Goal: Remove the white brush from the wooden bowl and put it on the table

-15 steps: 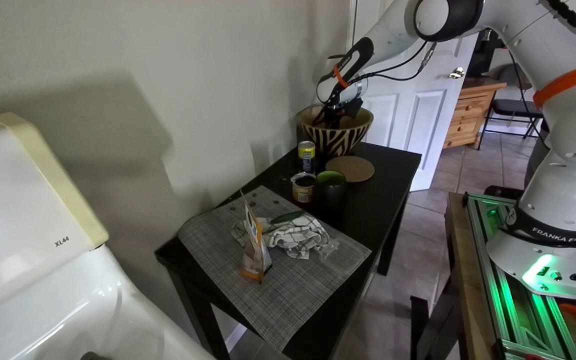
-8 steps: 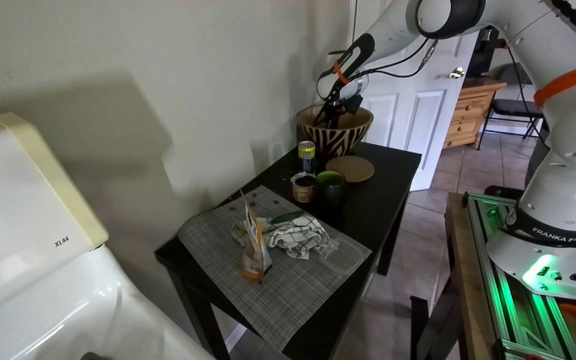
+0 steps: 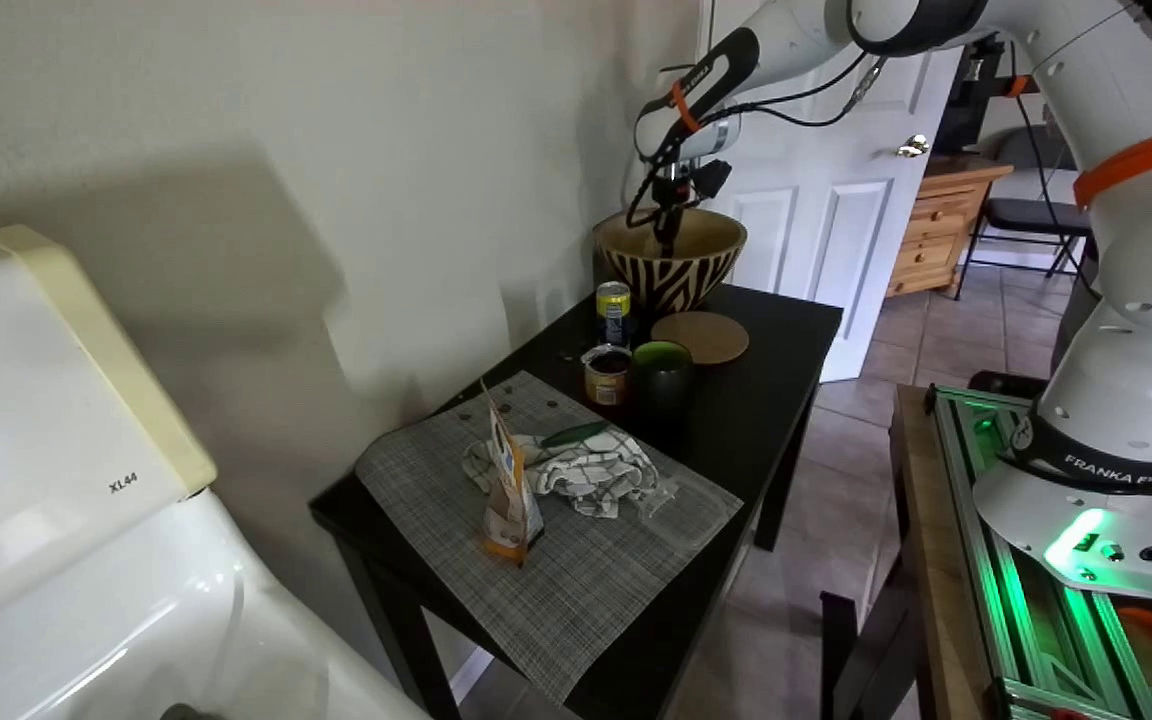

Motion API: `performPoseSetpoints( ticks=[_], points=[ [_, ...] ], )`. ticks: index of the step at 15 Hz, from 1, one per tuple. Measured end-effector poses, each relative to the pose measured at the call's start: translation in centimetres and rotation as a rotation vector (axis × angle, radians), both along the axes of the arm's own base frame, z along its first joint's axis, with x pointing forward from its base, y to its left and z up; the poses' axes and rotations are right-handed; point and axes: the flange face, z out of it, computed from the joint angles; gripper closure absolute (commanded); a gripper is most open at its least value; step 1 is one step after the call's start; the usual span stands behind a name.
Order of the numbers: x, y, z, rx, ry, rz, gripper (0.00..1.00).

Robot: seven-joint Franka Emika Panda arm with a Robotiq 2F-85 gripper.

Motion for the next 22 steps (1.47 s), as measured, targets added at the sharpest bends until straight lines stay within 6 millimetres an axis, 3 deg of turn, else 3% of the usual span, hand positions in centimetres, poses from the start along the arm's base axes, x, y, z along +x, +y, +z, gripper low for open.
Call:
performPoseSetpoints(
  ticks=[4,7,9,10,18,20,21,22],
  points=[
    [-0.4,-0.5,0.1,-0.025,0.003,-0.079,0.38],
    [-0.6,-0.5,-1.3,-0.058,-0.009,-0.180,0.13],
    [-0.7,-0.1,-2.5,-0.082,-0.011,-0.251,0.01],
    [-0.8,0.2,-3.2,-0.097,-0.004,-0.286,0.00],
    [-1.4,2.1,-5.3,-0.152,0.035,-0.500,0.03],
    [-1.6,2.4,-6.0,-0.156,0.045,-0.531,0.15],
    [-1.6,2.5,-6.4,-0.157,0.049,-0.544,0.33],
    [-1.6,2.7,-6.9,-0.158,0.053,-0.555,0.41]
  ],
)
